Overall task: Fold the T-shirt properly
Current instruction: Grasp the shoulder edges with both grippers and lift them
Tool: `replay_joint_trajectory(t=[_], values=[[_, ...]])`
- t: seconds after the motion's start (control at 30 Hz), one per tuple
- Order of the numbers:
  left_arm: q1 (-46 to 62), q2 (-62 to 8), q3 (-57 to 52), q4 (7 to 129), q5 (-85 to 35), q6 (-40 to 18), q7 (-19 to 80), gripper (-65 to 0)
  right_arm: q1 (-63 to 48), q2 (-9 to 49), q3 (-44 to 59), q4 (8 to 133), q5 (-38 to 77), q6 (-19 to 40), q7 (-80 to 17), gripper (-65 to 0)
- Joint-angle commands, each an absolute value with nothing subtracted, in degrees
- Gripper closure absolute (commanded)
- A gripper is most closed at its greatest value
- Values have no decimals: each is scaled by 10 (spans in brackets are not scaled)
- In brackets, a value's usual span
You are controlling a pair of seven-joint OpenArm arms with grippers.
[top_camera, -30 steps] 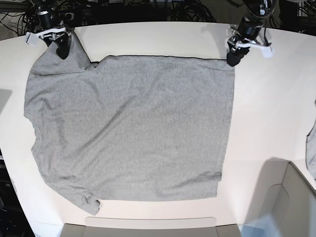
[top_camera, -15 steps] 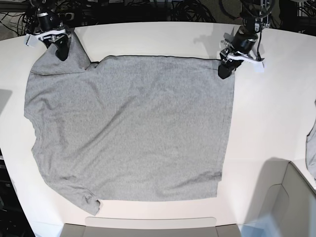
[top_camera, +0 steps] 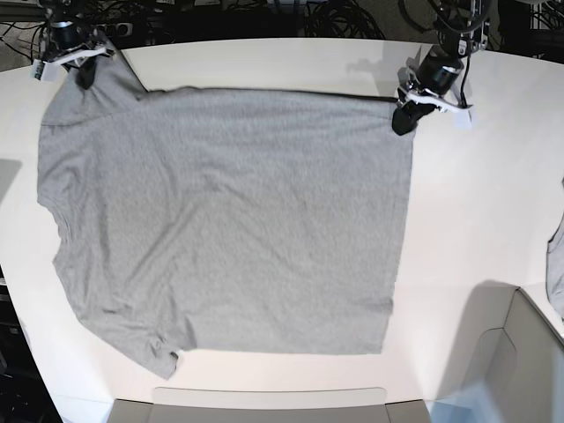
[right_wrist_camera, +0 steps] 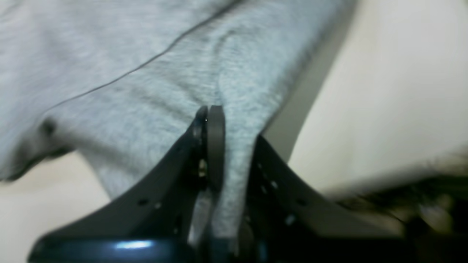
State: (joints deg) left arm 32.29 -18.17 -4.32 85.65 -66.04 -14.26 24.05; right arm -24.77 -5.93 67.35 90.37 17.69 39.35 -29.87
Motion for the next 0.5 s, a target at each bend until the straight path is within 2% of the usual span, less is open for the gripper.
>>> replay_joint_trajectory(t=[0.0, 0.17, 0.47], values=[[354, -185, -56, 861, -663, -120, 261, 0, -250, -54, 691, 921, 185, 400, -287, 0], [407, -185, -111, 912, -663, -120, 261, 0, -250, -56, 731, 934, 182, 400, -287, 0], [441, -184, -158, 1018, -663, -113, 268, 0, -232, -58, 728, 993, 171, 400, -287, 0]])
